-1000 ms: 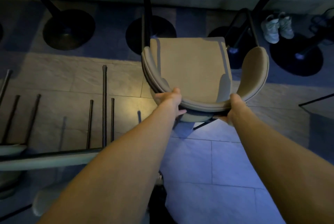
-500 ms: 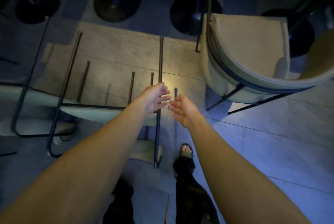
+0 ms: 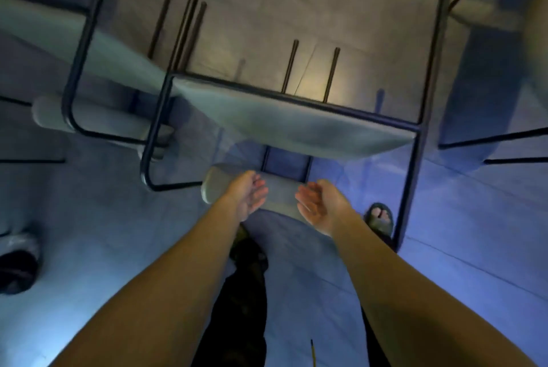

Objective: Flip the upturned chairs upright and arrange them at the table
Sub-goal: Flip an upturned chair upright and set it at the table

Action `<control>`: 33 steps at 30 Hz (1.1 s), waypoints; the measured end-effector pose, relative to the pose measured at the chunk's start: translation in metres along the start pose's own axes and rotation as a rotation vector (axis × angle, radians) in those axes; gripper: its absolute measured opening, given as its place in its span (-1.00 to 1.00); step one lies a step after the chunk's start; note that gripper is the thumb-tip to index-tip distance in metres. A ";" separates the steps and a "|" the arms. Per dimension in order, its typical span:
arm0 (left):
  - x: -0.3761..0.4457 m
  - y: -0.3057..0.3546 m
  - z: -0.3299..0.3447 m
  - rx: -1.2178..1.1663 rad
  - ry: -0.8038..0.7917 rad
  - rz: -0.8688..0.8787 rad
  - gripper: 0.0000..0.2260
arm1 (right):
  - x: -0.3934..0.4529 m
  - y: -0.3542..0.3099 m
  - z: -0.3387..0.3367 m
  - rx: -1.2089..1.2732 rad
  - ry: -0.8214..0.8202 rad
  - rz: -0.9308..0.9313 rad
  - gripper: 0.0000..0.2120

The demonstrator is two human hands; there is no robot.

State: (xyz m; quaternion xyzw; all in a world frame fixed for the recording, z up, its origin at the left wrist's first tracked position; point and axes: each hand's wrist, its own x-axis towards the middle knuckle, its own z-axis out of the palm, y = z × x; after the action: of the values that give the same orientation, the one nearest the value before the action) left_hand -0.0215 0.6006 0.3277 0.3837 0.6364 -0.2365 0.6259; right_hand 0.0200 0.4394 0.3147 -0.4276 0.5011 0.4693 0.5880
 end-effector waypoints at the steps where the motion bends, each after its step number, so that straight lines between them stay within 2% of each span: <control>1: 0.024 -0.007 -0.009 -0.013 0.011 -0.034 -0.76 | 0.022 0.011 -0.002 0.016 0.027 0.029 -0.71; 8: 0.175 -0.046 -0.051 -0.151 0.014 -0.195 -0.63 | 0.162 0.062 -0.013 0.098 0.126 0.173 -0.69; 11: 0.216 -0.058 -0.056 -0.166 0.080 -0.229 -0.74 | 0.198 0.074 -0.015 0.109 0.137 0.203 -0.64; 15: 0.256 -0.081 -0.052 -0.120 0.106 -0.250 -0.34 | 0.238 0.088 -0.027 0.107 0.180 0.229 -0.48; 20: 0.307 -0.114 -0.055 -0.221 0.049 -0.313 -0.22 | 0.281 0.110 -0.037 0.162 0.225 0.232 -0.35; 23: 0.343 -0.133 -0.059 -0.287 0.004 -0.300 -0.20 | 0.303 0.121 -0.037 0.203 0.228 0.211 -0.32; 26: 0.391 -0.149 -0.069 -0.339 -0.048 -0.253 -0.07 | 0.323 0.129 -0.037 0.244 0.209 0.179 -0.33; 30: 0.375 -0.135 -0.059 -0.421 0.000 -0.181 -0.43 | 0.344 0.134 -0.042 0.365 0.228 0.134 -0.34; 31: 0.372 -0.133 -0.056 -0.431 0.032 -0.167 -0.47 | 0.347 0.135 -0.043 0.397 0.226 0.128 -0.31; 33: 0.376 -0.135 -0.051 -0.436 0.059 -0.128 -0.42 | 0.353 0.140 -0.043 0.450 0.217 0.110 -0.29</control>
State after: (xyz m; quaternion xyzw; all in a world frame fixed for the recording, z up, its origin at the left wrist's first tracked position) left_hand -0.1297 0.6325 -0.0586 0.2050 0.7134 -0.1214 0.6590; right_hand -0.1056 0.4684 -0.0448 -0.3060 0.6754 0.3287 0.5849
